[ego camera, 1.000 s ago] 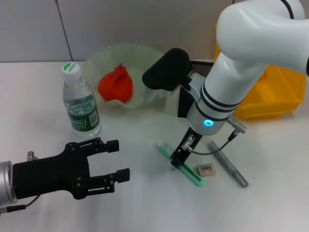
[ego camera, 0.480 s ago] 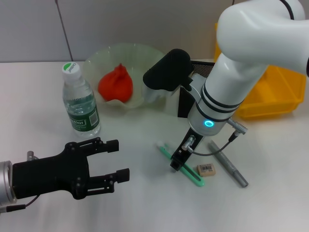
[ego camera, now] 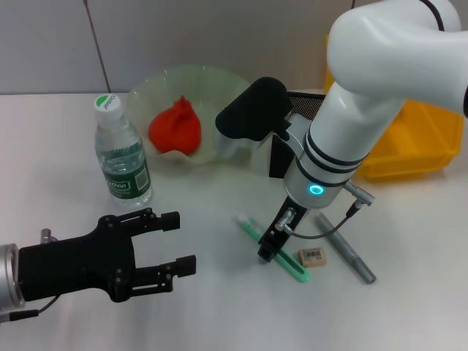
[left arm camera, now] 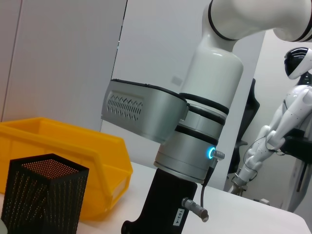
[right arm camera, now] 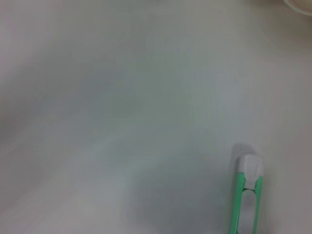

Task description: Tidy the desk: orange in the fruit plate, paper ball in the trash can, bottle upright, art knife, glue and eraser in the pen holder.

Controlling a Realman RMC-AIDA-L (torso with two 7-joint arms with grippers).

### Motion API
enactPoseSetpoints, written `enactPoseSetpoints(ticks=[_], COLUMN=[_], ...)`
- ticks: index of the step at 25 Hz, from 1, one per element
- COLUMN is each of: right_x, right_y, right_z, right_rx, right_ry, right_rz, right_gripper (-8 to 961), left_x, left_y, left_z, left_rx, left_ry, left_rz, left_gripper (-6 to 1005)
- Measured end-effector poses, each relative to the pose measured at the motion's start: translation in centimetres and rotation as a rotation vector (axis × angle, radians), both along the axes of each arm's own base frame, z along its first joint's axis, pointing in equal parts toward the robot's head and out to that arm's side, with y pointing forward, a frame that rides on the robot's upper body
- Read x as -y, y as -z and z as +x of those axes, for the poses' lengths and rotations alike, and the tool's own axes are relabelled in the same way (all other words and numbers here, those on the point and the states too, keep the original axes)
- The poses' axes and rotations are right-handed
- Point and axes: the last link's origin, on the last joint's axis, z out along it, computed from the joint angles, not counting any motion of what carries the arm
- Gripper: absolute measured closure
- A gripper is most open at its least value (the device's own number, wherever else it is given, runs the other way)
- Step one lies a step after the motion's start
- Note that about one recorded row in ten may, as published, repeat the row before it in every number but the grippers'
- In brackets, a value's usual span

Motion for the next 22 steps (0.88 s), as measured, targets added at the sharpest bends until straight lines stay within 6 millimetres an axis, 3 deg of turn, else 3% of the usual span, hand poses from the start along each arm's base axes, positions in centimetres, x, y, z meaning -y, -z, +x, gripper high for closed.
enactPoseSetpoints(ticks=[12,22], right_x=[0.1,0.08], right_y=[0.05,0.07], right_z=[0.27,0.31], right_rx=[0.012,0.011], right_ry=[-0.003,-0.005], right_rz=[-0.006,-0.004], right_gripper=[612,713], left_x=[0.07,0.09], left_y=[0.07,0.05], left_z=[-0.02,-0.05], left_rx=[0.003,0.003], left_ry=[-0.004,-0.006], left_rz=[-0.002,-0.001], left_gripper=[211,211])
